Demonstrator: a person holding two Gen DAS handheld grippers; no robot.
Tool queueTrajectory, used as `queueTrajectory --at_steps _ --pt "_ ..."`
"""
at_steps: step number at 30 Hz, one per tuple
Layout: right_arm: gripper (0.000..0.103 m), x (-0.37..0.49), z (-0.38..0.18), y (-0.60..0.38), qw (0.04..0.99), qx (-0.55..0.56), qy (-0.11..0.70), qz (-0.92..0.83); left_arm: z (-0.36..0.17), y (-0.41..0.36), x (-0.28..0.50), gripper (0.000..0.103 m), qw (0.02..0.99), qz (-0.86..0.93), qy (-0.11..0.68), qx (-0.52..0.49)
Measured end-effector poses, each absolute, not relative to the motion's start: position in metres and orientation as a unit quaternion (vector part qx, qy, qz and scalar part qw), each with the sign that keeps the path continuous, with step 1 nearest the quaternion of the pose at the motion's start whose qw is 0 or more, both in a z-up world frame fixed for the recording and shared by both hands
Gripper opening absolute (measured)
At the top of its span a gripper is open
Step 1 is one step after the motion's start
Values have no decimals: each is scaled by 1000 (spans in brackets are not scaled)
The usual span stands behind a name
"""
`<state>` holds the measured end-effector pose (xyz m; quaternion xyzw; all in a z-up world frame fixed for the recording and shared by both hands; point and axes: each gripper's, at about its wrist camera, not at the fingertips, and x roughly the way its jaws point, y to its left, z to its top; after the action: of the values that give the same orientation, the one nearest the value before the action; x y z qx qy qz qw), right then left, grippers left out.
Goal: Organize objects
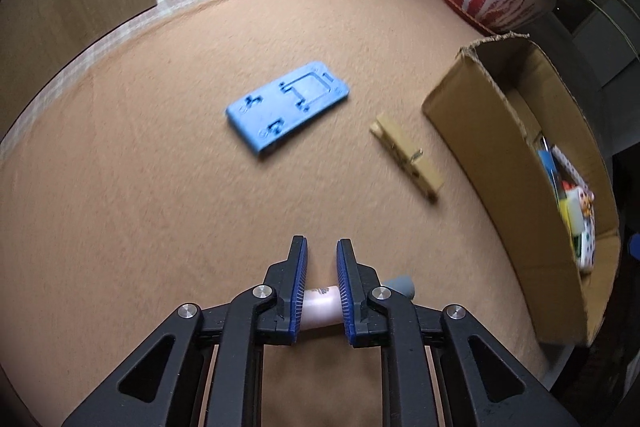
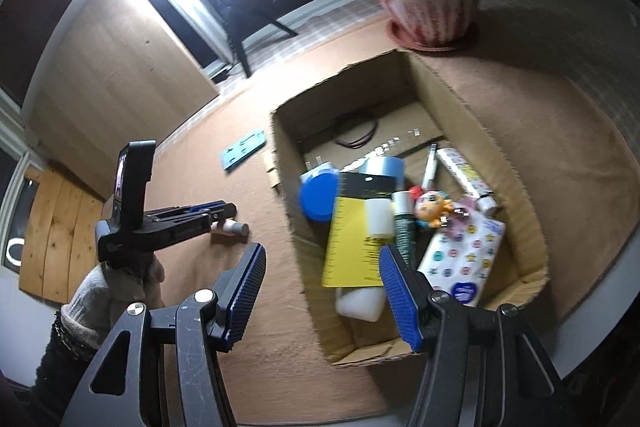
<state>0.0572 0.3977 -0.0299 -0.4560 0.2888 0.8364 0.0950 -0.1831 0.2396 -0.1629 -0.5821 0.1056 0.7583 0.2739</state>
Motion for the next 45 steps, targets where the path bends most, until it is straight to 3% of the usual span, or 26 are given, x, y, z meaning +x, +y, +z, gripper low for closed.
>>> queueTrajectory --at_steps 17,22,24,25,45 --pt "55 30 -33 349 37 -476 265 838 -143 187 -192 18 266 766 29 -584" --pt "55 25 -35 337 28 -485 258 835 -138 194 -204 29 264 769 30 -581" --pt "55 23 -36 334 25 -488 256 834 -137 207 -210 46 259 775 35 -576" --pt "55 22 -36 332 24 -489 256 834 -136 209 -215 47 261 774 32 -576" --pt "55 -74 -43 350 21 -510 269 816 -152 213 -165 50 317 753 90 -569"
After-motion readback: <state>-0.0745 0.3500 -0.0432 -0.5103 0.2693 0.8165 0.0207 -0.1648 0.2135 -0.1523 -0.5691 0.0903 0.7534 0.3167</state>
